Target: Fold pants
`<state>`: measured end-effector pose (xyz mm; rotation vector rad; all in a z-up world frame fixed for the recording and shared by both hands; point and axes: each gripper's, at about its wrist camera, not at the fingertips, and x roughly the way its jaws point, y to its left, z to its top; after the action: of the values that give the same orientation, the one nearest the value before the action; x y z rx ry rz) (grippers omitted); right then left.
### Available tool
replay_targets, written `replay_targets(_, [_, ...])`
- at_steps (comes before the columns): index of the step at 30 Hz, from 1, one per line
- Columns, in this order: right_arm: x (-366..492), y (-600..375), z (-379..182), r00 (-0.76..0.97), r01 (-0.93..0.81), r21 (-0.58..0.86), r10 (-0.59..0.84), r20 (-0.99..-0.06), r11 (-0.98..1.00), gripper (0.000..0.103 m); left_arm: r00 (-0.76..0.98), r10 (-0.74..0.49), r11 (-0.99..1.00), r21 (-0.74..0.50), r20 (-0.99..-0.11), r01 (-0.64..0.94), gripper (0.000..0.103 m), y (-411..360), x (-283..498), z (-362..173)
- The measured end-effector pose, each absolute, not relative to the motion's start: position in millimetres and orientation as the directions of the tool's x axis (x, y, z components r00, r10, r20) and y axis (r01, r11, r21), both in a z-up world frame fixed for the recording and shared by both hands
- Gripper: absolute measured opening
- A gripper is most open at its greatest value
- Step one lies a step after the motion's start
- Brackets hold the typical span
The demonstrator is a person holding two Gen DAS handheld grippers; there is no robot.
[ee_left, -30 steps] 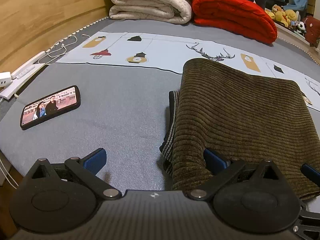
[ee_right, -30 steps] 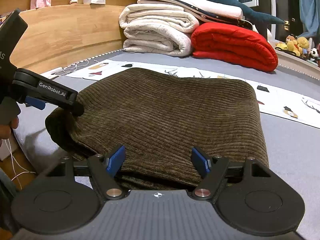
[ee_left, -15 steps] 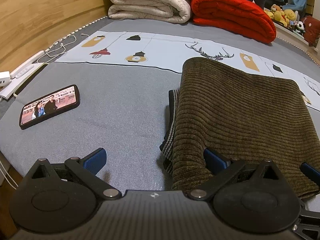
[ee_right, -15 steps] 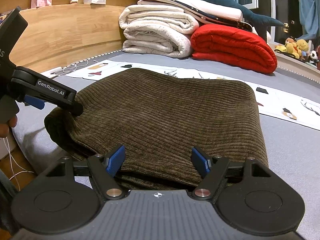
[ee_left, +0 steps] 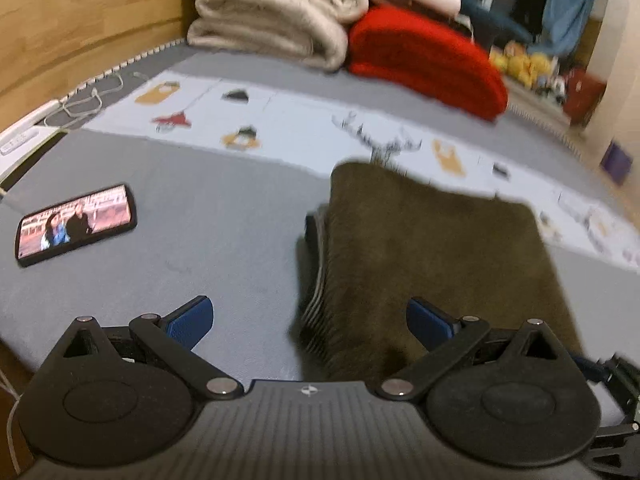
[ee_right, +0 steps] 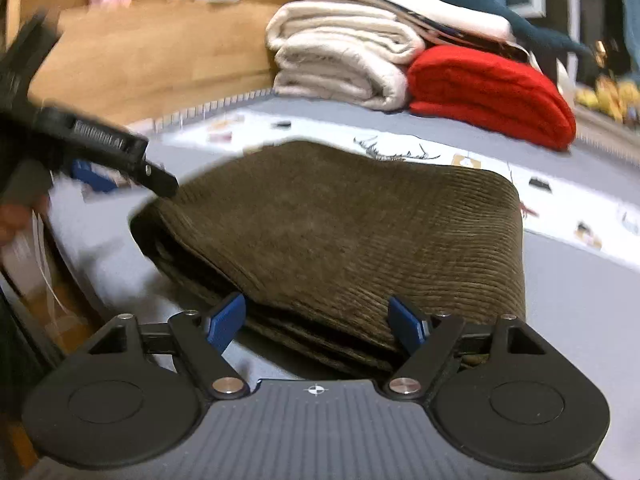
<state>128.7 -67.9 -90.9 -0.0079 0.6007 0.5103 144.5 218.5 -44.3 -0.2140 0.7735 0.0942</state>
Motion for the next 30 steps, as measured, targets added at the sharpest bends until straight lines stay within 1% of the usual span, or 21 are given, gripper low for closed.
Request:
replay_targets(3, [145,-68,-80,0.728,-0.413,0.202,0.455,-0.512,0.888,0.080,0.719,0.020,0.973,-0.152,-0.695,-0.174,0.103,213,155,-43])
replay_targets(6, [159,-58,-80,0.742,-0.390,0.204,0.437,-0.509,0.898,0.080,0.718,0.015,0.980,-0.131,-0.696,-0.148,0.103,205,162,-47])
replay_targets(8, [166,-49,-94,0.706,-0.387,0.200,0.429,-0.563,0.900,0.080,0.691,0.045,0.986,-0.077,-0.721,-0.145,0.103,202,166,-55])
replay_targets(9, [168,-46,-104,0.672,-0.394,0.204,0.432,-0.601,0.896,0.080,0.657,0.082,0.986,-0.033,-0.749,-0.161,0.103,201,168,-63])
replay_targets(10, [164,-43,-117,0.666,-0.398,0.193,0.427,-0.611,0.897,0.080,0.608,0.121,0.983,0.011,-0.785,-0.182,0.103,201,171,-74])
replay_targets(12, [145,-36,-125,0.720,-0.434,0.110,0.418,-0.555,0.894,0.081,0.593,0.108,0.978,-0.022,-0.798,-0.207,0.103,206,169,-81])
replay_targets(14, [135,-33,-126,0.735,-0.448,0.071,0.413,-0.538,0.891,0.082,0.596,0.097,0.978,-0.036,-0.797,-0.206,0.103,208,169,-79])
replay_targets(16, [131,-33,-125,0.727,-0.470,0.049,0.418,-0.545,0.881,0.082,0.600,0.104,0.980,-0.022,-0.793,-0.199,0.103,206,169,-79])
replay_targets(19, [123,-28,-123,0.731,-0.503,-0.051,0.393,-0.558,0.863,0.083,0.615,0.115,0.980,-0.011,-0.780,-0.198,0.103,203,167,-72])
replay_targets(20, [121,-29,-118,0.735,-0.502,-0.052,0.394,-0.552,0.863,0.082,0.628,0.112,0.982,-0.012,-0.770,-0.189,0.103,204,164,-69])
replay_targets(21, [121,-33,-112,0.734,-0.498,-0.024,0.407,-0.544,0.867,0.082,0.644,0.104,0.984,-0.018,-0.758,-0.179,0.103,204,160,-65])
replay_targets(23, [122,-41,-96,0.735,-0.483,0.055,0.439,-0.517,0.874,0.082,0.685,0.076,0.984,-0.058,-0.724,-0.170,0.103,206,154,-56])
replay_targets(24, [122,-41,-87,0.748,-0.470,0.072,0.440,-0.496,0.880,0.082,0.701,0.066,0.980,-0.085,-0.710,-0.179,0.103,208,154,-52])
replay_targets(28, [140,-45,-65,0.810,-0.406,0.078,0.398,-0.431,0.910,0.083,0.719,0.065,0.964,-0.141,-0.692,-0.223,0.103,211,163,-45])
replay_targets(30, [156,-46,-65,0.821,-0.361,0.074,0.355,-0.447,0.929,0.084,0.716,0.080,0.959,-0.143,-0.693,-0.245,0.103,210,169,-45])
